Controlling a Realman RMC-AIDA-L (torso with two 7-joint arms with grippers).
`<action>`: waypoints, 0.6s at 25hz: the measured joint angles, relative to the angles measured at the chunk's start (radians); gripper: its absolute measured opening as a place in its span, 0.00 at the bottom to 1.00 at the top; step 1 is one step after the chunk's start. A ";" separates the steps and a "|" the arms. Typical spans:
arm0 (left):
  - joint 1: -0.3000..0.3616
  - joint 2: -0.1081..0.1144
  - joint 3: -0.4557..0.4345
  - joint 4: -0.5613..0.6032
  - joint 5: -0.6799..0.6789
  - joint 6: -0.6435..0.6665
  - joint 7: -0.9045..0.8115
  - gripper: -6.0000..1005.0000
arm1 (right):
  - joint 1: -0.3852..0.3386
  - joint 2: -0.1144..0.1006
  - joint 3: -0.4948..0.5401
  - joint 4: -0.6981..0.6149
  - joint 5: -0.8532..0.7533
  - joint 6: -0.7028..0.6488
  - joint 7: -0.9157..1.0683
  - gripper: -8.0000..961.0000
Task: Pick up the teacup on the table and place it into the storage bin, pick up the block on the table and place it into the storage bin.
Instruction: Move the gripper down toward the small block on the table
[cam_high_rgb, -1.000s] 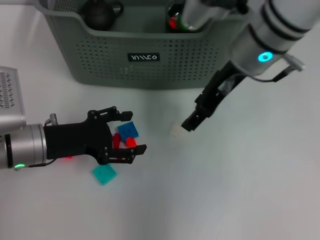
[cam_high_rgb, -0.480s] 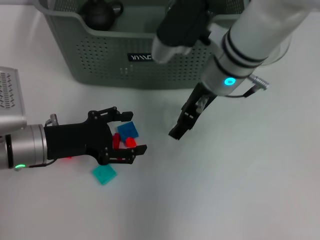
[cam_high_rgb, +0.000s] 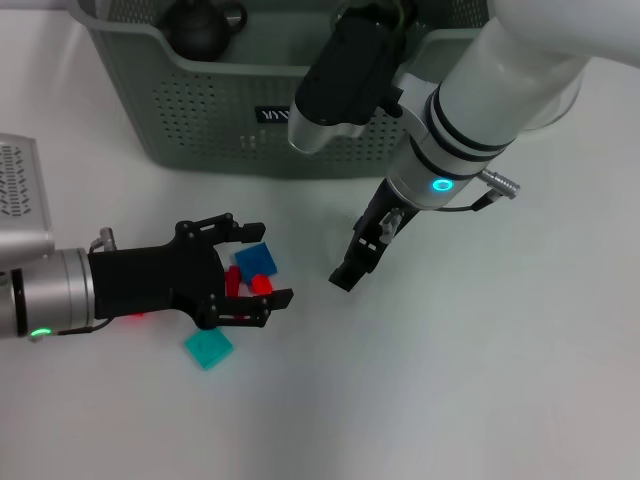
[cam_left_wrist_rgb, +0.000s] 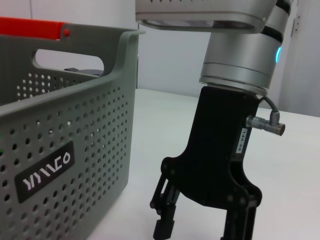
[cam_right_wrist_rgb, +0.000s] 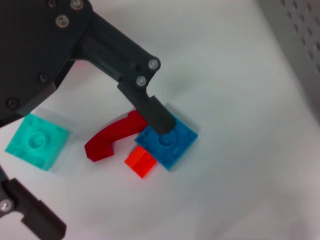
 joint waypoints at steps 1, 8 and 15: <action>0.000 0.000 0.000 -0.001 0.000 0.000 0.000 0.88 | -0.001 0.000 -0.001 0.000 0.000 0.004 0.000 0.82; 0.000 0.000 0.000 -0.006 0.000 -0.001 0.000 0.88 | -0.003 0.000 -0.024 0.003 0.000 0.029 0.001 0.81; 0.000 0.000 0.000 -0.007 0.000 -0.001 0.000 0.88 | -0.001 0.001 -0.060 0.004 0.001 0.047 0.023 0.80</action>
